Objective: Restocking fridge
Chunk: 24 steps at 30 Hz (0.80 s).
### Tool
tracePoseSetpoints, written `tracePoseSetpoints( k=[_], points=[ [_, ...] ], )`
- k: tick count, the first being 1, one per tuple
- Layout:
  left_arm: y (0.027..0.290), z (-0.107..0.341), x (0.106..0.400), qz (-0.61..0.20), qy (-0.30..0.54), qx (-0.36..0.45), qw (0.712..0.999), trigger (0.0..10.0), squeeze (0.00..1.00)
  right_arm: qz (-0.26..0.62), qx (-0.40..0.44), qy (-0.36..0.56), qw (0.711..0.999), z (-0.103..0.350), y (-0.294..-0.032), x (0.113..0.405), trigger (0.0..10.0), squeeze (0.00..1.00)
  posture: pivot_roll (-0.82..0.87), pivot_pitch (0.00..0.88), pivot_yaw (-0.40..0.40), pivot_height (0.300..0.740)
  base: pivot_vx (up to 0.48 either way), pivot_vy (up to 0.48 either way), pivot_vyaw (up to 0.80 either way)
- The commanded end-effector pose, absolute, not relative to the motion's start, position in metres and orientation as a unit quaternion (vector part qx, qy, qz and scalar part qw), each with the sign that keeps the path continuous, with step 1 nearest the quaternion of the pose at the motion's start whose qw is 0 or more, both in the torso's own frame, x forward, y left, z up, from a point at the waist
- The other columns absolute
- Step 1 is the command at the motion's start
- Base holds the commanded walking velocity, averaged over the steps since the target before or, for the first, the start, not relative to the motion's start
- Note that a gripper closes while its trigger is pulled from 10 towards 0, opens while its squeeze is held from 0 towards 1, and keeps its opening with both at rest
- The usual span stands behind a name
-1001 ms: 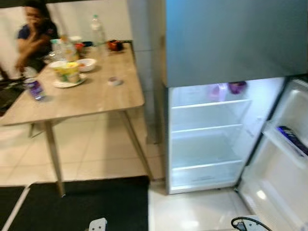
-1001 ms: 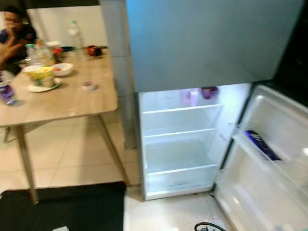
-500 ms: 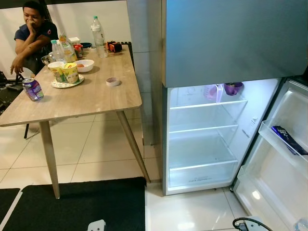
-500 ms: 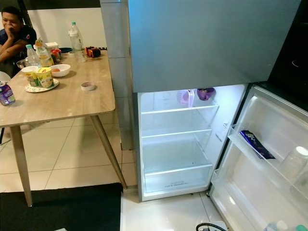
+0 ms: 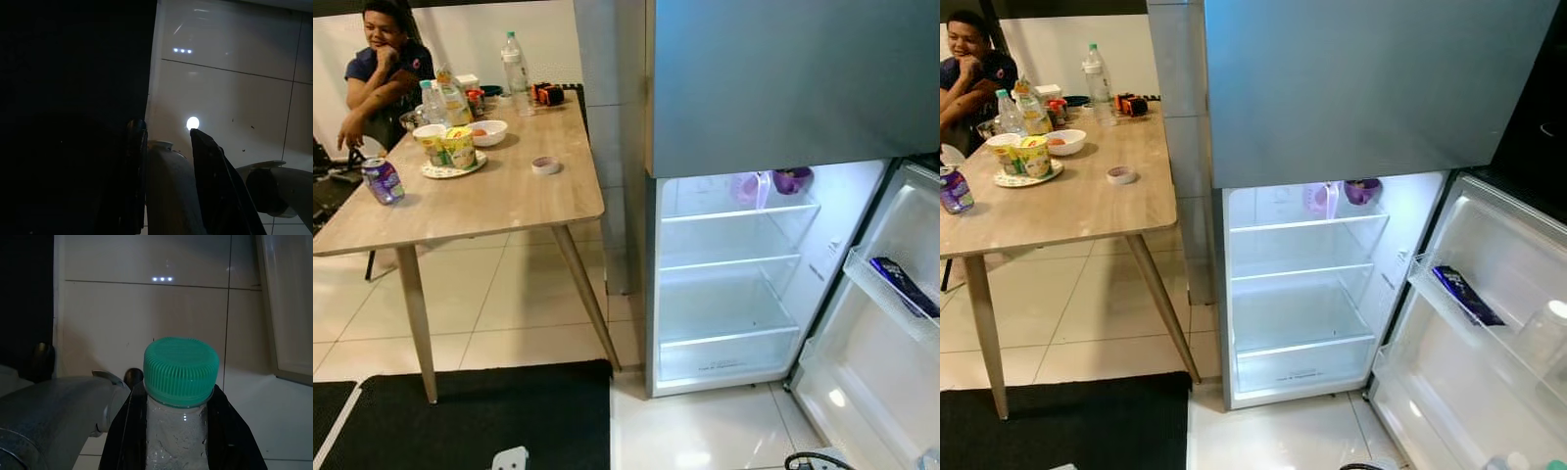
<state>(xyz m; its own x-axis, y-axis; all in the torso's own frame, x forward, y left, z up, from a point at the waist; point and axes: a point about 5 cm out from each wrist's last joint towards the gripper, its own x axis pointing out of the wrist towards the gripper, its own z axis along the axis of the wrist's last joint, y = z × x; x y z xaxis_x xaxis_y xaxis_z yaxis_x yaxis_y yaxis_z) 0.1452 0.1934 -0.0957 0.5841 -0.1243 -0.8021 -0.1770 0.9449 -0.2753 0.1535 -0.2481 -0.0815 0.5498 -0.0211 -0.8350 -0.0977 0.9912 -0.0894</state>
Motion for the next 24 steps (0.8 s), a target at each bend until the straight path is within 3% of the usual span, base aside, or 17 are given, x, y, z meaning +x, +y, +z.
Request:
tracePoseSetpoints(
  k=[1,24],
  points=[
    [0.1928,-0.097,0.1422,0.013,0.462,-0.163,0.871,10.0,0.0,0.021,-0.063,0.48,0.875,-0.083,-0.2476,0.1508,10.0,0.0,-0.09,0.0,-0.003,0.734,0.0,0.0,0.0],
    [0.1907,-0.0967,0.1435,0.006,0.462,-0.167,0.871,10.0,0.0,0.028,-0.065,0.476,0.877,-0.0825,-0.2448,0.1535,10.0,0.0,-0.09,0.0,0.0,0.734,0.0,0.0,0.0]
  ],
)
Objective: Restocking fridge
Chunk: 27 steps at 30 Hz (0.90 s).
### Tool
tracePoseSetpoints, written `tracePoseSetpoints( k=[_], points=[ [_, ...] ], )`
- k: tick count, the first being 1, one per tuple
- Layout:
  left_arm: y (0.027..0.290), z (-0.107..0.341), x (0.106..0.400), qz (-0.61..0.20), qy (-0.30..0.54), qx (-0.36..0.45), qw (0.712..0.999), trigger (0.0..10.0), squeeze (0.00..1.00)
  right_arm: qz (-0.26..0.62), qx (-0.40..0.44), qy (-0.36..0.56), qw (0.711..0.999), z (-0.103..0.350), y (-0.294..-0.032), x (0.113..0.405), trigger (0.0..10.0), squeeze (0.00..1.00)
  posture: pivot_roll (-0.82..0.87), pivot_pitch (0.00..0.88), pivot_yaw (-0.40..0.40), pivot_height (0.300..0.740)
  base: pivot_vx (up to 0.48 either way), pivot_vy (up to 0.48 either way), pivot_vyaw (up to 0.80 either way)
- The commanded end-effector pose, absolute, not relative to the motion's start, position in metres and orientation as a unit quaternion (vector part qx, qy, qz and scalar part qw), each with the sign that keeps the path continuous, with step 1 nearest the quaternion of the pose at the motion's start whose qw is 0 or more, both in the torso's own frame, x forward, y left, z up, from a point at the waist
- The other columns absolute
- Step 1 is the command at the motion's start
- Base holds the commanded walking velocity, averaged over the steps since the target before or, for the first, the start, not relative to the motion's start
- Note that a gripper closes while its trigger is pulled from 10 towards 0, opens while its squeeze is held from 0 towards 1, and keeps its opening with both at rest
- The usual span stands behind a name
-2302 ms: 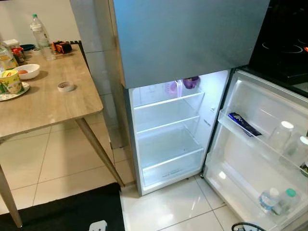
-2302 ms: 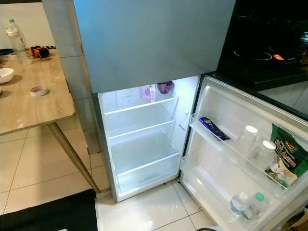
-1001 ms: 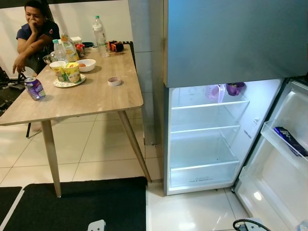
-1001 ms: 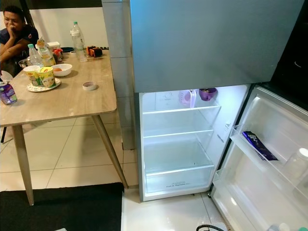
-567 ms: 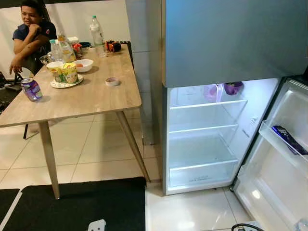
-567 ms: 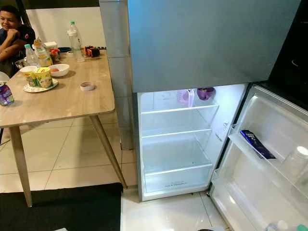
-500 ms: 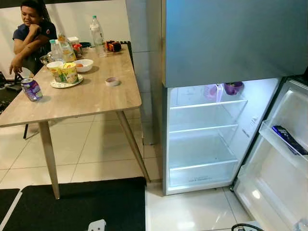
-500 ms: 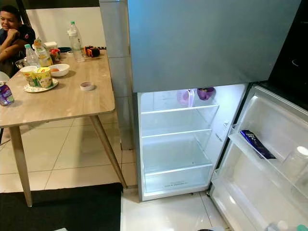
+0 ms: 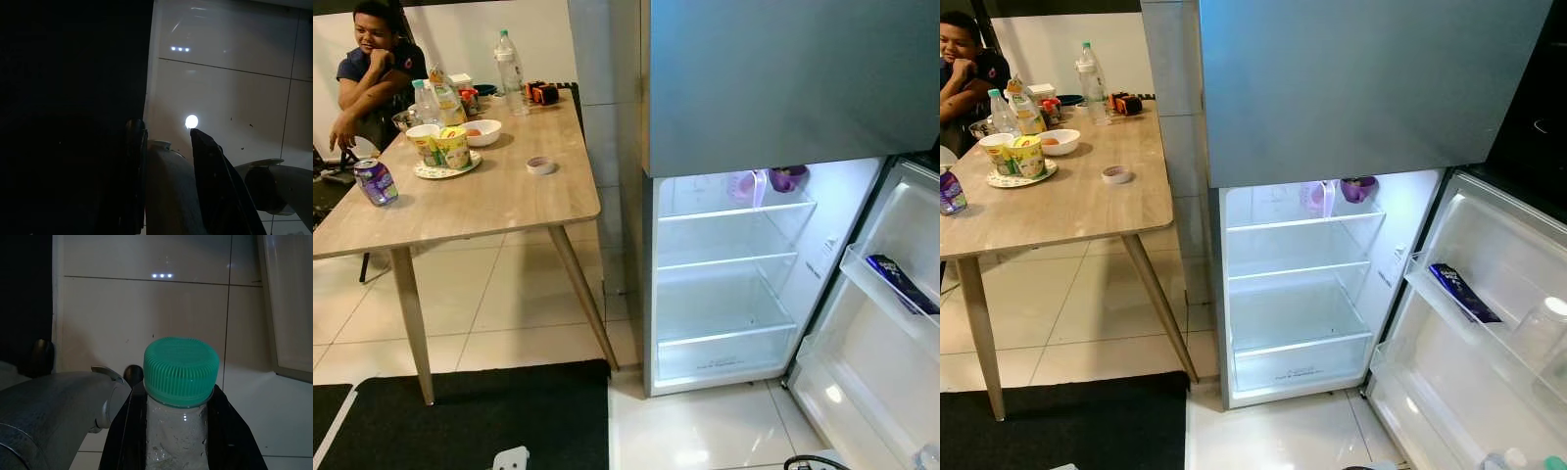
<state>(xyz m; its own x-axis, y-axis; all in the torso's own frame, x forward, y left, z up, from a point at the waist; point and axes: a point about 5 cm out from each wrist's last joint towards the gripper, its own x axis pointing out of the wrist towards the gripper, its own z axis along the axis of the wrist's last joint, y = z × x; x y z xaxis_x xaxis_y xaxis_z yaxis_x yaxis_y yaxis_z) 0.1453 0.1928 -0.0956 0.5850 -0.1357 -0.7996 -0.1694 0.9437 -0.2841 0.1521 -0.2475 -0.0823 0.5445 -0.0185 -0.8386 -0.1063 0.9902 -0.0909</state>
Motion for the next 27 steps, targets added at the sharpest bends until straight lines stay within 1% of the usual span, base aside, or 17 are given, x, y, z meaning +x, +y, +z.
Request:
tracePoseSetpoints(
  k=[1,27],
  points=[
    [0.1905,-0.0967,0.1435,0.005,0.462,-0.168,0.871,10.0,0.0,0.028,-0.065,0.476,0.877,-0.0825,-0.2447,0.1536,10.0,0.0,-0.09,0.0,0.001,0.734,0.0,0.0,0.0],
    [0.1888,-0.097,0.1433,0.002,0.462,-0.168,0.871,10.0,0.0,0.029,-0.064,0.472,0.879,-0.082,-0.2441,0.155,10.0,0.0,-0.09,0.0,0.0,0.734,0.0,0.0,0.0]
  ],
)
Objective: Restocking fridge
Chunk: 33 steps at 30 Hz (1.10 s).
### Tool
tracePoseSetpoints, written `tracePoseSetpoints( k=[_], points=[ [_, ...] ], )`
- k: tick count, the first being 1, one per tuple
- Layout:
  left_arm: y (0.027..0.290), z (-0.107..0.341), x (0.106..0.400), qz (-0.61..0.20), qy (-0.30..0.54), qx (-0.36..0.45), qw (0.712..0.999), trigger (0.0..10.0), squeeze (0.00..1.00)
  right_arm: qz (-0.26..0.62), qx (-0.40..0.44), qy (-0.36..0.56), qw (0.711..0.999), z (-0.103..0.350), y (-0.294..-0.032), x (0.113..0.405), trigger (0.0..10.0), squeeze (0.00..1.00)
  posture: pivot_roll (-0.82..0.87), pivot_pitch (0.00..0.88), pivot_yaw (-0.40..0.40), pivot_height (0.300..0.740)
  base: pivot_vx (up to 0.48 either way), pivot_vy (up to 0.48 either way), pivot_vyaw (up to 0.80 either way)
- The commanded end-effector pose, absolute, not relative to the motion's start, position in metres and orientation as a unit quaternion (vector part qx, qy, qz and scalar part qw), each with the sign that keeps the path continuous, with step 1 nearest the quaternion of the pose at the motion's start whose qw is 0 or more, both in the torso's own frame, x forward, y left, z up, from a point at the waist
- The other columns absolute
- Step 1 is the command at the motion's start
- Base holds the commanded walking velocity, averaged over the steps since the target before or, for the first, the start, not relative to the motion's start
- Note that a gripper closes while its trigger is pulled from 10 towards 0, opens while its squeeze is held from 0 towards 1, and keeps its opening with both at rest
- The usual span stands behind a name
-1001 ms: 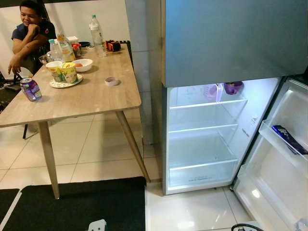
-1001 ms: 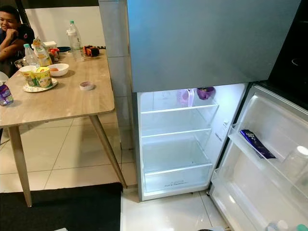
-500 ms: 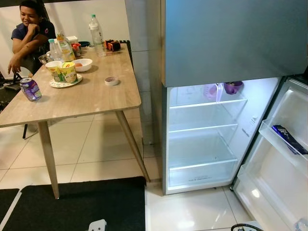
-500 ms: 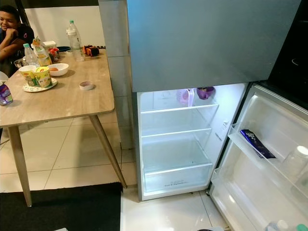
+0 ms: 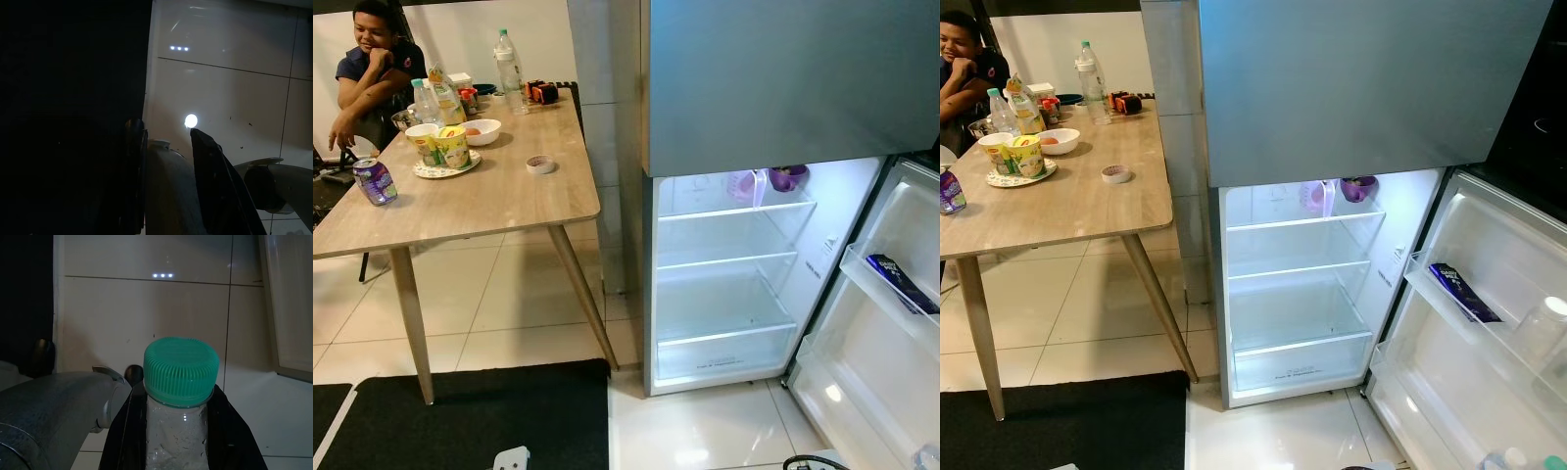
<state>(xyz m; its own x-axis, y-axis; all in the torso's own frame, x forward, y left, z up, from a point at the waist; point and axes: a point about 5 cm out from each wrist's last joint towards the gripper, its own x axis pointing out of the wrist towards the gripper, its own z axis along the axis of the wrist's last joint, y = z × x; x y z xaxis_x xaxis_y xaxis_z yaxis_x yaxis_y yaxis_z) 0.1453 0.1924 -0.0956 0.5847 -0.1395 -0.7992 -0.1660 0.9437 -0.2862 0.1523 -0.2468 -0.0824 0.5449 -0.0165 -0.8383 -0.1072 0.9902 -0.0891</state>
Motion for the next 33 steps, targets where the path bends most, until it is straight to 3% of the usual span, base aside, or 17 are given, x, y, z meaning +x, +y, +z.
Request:
tracePoseSetpoints(
  k=[1,33],
  points=[
    [0.1886,-0.097,0.1433,0.002,0.462,-0.169,0.871,10.0,0.0,0.03,-0.064,0.472,0.879,-0.082,-0.2441,0.155,10.0,0.0,-0.09,0.0,0.0,0.734,0.0,0.0,0.0],
    [0.1888,-0.0966,0.1442,0.0,0.462,-0.171,0.87,10.0,0.0,0.037,-0.065,0.473,0.878,-0.083,-0.2417,0.1538,10.0,0.0,-0.09,0.0,0.001,0.734,0.0,0.0,0.0]
  ],
)
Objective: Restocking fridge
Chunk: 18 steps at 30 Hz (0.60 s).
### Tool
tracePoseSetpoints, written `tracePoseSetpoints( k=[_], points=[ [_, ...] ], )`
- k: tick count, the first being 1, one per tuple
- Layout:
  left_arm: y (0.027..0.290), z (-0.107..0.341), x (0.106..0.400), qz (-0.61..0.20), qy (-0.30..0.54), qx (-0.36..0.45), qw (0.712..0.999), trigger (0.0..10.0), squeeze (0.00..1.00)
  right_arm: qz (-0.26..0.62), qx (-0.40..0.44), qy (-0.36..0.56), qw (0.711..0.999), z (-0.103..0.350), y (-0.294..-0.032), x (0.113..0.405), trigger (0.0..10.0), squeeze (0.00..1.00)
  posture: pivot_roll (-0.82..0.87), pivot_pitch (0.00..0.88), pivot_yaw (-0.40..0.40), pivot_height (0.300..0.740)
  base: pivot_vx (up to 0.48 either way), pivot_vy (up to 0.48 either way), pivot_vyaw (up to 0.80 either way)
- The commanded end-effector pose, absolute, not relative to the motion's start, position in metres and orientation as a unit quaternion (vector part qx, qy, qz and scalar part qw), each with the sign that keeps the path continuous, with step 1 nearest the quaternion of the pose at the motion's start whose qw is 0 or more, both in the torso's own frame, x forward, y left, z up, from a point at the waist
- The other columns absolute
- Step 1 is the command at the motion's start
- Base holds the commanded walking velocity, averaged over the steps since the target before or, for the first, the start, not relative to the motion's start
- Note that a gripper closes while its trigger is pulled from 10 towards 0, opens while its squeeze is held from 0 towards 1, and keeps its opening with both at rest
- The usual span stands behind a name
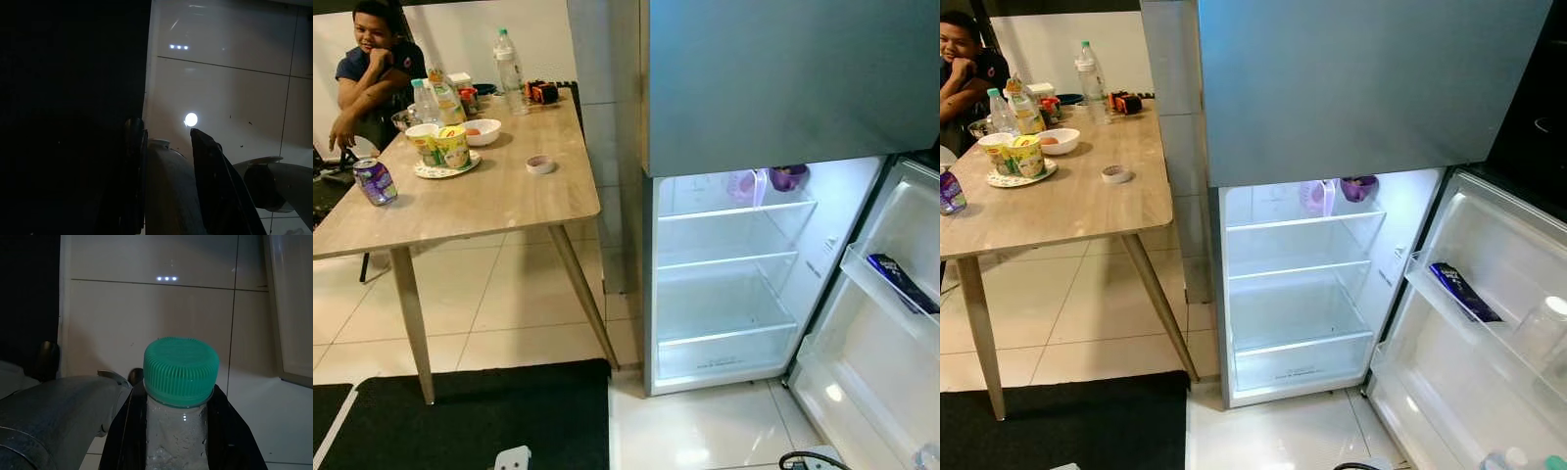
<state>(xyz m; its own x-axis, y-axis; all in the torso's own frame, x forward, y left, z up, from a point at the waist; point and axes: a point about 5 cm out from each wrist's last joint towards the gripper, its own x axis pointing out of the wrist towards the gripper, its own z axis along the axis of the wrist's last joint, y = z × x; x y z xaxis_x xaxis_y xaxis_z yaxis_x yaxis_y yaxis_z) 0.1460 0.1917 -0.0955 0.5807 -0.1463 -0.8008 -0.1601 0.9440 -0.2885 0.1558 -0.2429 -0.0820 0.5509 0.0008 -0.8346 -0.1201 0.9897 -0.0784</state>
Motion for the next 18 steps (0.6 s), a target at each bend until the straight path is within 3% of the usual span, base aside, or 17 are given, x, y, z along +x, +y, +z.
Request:
tracePoseSetpoints(
  k=[1,18],
  points=[
    [0.1888,-0.0966,0.1442,0.0,0.462,-0.171,0.87,10.0,0.0,0.037,-0.065,0.473,0.878,-0.083,-0.2417,0.1538,10.0,0.0,-0.09,0.0,0.001,0.734,0.0,0.0,0.0],
    [0.1913,-0.097,0.1426,0.008,0.464,-0.175,0.868,10.0,0.0,0.035,-0.064,0.473,0.878,-0.0828,-0.2414,0.1546,10.0,0.0,-0.09,0.0,0.003,0.734,0.0,0.0,0.0]
  ],
)
